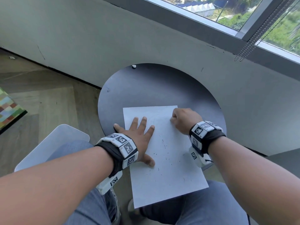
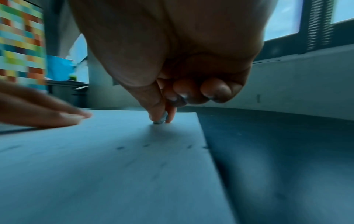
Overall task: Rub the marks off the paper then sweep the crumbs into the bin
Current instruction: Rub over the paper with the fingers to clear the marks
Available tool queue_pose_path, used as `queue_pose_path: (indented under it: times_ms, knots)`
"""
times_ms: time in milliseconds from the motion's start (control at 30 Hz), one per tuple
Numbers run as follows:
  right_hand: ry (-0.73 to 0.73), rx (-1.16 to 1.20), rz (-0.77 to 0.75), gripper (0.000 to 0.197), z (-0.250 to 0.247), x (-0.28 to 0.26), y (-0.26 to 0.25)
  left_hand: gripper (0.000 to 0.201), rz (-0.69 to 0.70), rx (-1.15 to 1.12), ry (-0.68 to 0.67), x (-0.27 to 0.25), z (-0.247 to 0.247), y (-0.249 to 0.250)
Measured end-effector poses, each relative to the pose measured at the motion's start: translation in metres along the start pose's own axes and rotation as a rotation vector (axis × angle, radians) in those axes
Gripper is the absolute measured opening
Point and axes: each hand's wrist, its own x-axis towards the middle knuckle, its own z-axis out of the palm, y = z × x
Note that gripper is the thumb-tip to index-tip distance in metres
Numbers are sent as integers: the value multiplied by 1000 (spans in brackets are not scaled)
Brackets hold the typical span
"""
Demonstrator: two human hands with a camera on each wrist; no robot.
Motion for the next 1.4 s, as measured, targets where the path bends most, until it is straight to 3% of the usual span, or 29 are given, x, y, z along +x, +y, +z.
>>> queue_pose_path:
  times_ms: [167, 300, 400, 700, 867, 933, 1033, 1167, 1300, 1400]
  knots:
    - [3, -12, -7, 17, -3, -3, -4, 134, -4, -19, 9, 0, 1, 0]
    - [-12, -9, -177, 17, 10, -48, -24, 133, -2, -19, 15, 0, 1, 0]
    - [-20, -53, -240, 18, 12, -52, -28, 133, 1, -22, 14, 1, 0, 0]
    - [-3, 5, 37, 16, 0, 14, -9, 129, -1, -4, 52, -8, 4, -4]
    - [-16, 60, 47, 15, -4, 11, -1, 99, 53, -46, 125, -20, 0, -14]
    - [-27, 87, 61, 16, -6, 8, 4, 93, 5, -93, 202, -21, -3, -24]
    - [-23, 115, 71, 17, -10, 0, 4, 109, -127, -133, 217, -16, 2, -40]
    - [19, 157, -46, 17, -8, -21, -25, 117, -127, -131, 198, -12, 9, -40]
    - [-8, 68, -274, 17, 7, -50, -67, 121, -109, -132, 209, -10, 12, -35]
    - [-20, 6, -345, 18, 12, -55, -81, 122, -113, -132, 212, -8, 13, -35]
